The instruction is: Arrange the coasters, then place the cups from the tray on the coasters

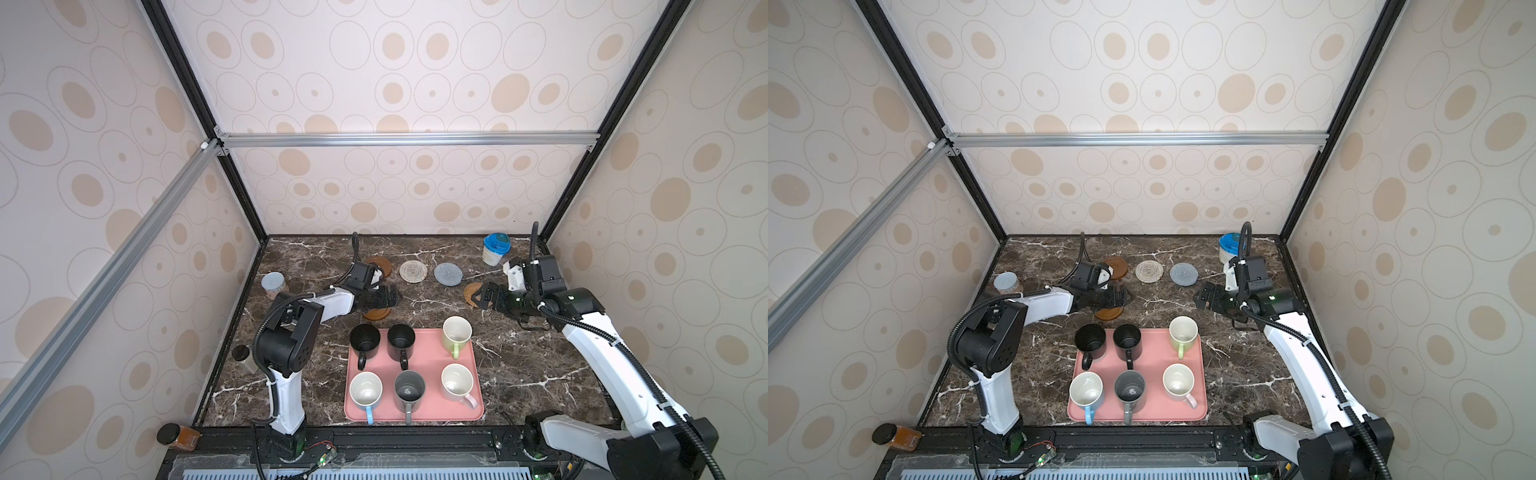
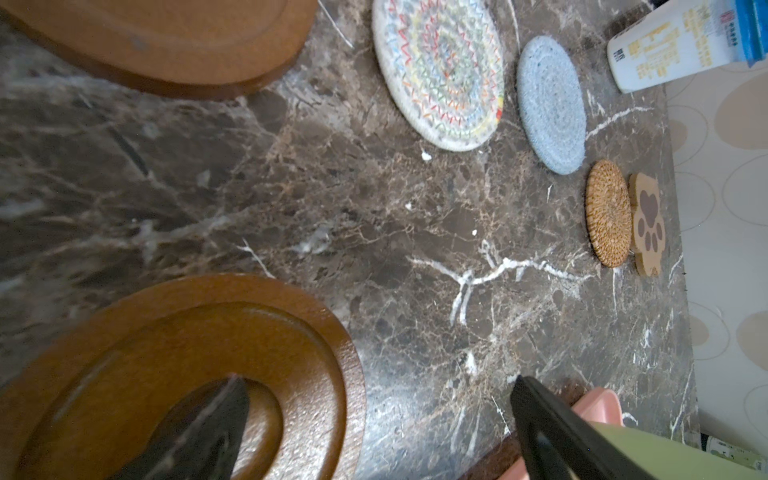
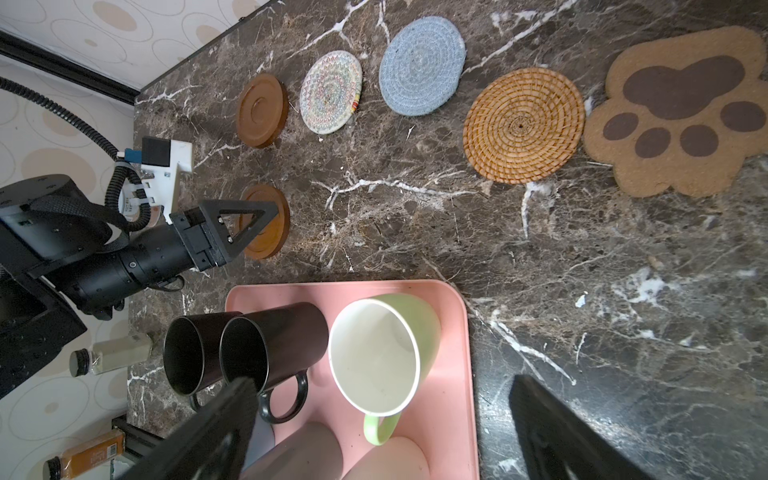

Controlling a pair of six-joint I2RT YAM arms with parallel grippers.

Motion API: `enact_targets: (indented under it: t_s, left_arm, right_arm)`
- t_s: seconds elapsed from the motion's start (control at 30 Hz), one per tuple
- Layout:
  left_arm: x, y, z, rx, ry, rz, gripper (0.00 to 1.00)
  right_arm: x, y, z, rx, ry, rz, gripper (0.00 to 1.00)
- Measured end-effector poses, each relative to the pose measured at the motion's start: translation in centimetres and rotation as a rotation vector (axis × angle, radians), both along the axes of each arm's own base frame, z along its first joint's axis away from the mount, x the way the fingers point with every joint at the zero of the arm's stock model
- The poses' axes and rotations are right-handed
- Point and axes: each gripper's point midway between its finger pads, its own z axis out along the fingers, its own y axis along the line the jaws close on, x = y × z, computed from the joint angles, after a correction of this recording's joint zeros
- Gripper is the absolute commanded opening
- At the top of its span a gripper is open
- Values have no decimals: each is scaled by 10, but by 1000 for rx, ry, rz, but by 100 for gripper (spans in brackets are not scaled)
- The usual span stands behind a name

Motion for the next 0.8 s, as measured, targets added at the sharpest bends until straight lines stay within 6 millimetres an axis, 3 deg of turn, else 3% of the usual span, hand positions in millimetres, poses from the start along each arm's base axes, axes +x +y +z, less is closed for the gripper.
enact_targets:
  t_s: [0.8]
  left_arm:
    - [11, 4, 2, 16, -20, 22, 100]
  right_arm:
    - [0, 0, 0, 0, 0, 0, 98]
